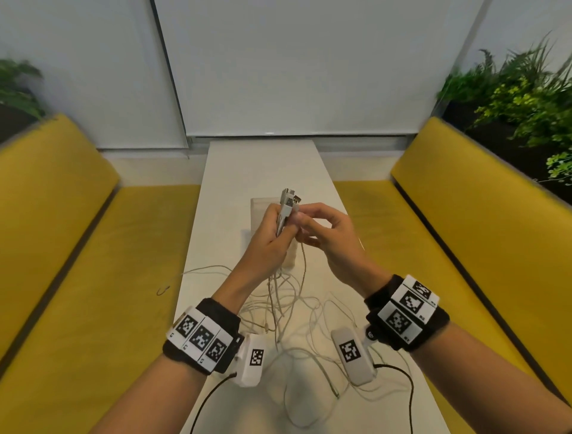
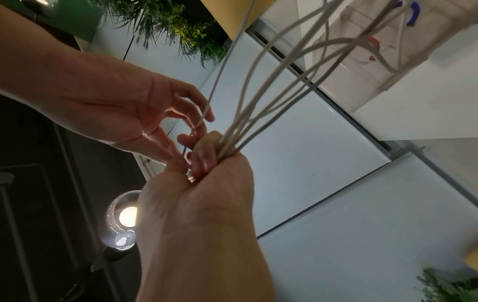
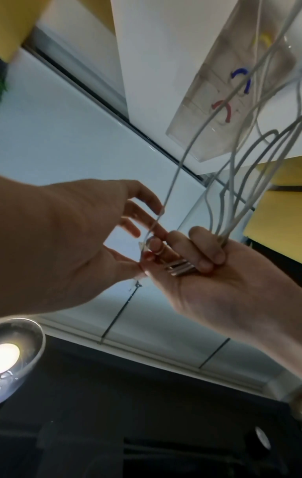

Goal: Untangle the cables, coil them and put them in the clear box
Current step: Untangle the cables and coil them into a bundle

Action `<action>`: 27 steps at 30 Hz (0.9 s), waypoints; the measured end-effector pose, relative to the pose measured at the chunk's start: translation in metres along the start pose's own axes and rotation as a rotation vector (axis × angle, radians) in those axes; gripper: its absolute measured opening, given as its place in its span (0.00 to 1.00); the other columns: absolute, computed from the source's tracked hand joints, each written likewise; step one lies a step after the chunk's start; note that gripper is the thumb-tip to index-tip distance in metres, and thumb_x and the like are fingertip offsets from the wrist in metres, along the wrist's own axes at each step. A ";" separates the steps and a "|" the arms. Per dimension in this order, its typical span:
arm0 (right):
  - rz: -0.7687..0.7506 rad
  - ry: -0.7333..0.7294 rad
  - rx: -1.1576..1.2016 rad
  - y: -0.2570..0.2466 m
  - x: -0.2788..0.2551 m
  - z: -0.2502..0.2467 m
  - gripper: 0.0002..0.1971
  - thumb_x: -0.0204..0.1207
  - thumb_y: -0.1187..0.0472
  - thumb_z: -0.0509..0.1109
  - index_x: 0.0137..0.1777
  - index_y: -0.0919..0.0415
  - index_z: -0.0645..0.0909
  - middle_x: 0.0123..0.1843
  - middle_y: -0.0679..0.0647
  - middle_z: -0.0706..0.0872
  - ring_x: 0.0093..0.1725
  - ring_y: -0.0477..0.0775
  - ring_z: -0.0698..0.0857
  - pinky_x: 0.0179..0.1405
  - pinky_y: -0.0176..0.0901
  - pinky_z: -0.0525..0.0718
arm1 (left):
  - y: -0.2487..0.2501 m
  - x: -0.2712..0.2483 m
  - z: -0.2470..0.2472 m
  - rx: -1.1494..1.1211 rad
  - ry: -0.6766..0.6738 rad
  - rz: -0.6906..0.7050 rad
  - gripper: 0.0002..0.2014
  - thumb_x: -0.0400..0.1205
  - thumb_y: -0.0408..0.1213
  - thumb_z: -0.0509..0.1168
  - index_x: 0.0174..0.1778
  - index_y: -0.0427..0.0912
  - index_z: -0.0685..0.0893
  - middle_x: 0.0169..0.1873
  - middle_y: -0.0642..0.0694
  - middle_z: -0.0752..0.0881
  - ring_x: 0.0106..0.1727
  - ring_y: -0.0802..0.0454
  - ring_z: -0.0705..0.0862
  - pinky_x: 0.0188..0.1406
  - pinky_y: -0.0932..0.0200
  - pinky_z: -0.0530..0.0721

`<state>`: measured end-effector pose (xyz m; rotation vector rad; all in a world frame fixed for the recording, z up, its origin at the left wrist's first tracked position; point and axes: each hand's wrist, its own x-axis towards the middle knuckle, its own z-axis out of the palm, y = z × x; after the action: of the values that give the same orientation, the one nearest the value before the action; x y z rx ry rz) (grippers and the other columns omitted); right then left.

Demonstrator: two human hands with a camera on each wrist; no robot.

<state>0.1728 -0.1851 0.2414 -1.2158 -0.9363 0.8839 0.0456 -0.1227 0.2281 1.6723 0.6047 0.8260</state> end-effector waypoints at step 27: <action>0.171 -0.311 -0.307 0.034 -0.011 -0.038 0.17 0.90 0.55 0.56 0.39 0.58 0.73 0.31 0.48 0.66 0.30 0.47 0.63 0.31 0.42 0.63 | 0.029 0.006 -0.042 -0.095 0.094 0.065 0.02 0.86 0.40 0.67 0.52 0.50 0.81 0.19 0.57 0.74 0.20 0.60 0.67 0.20 0.65 0.67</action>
<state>0.2024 -0.2045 0.2030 -1.4616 -1.2655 1.1155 0.0159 -0.1002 0.2629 1.5798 0.5694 0.9700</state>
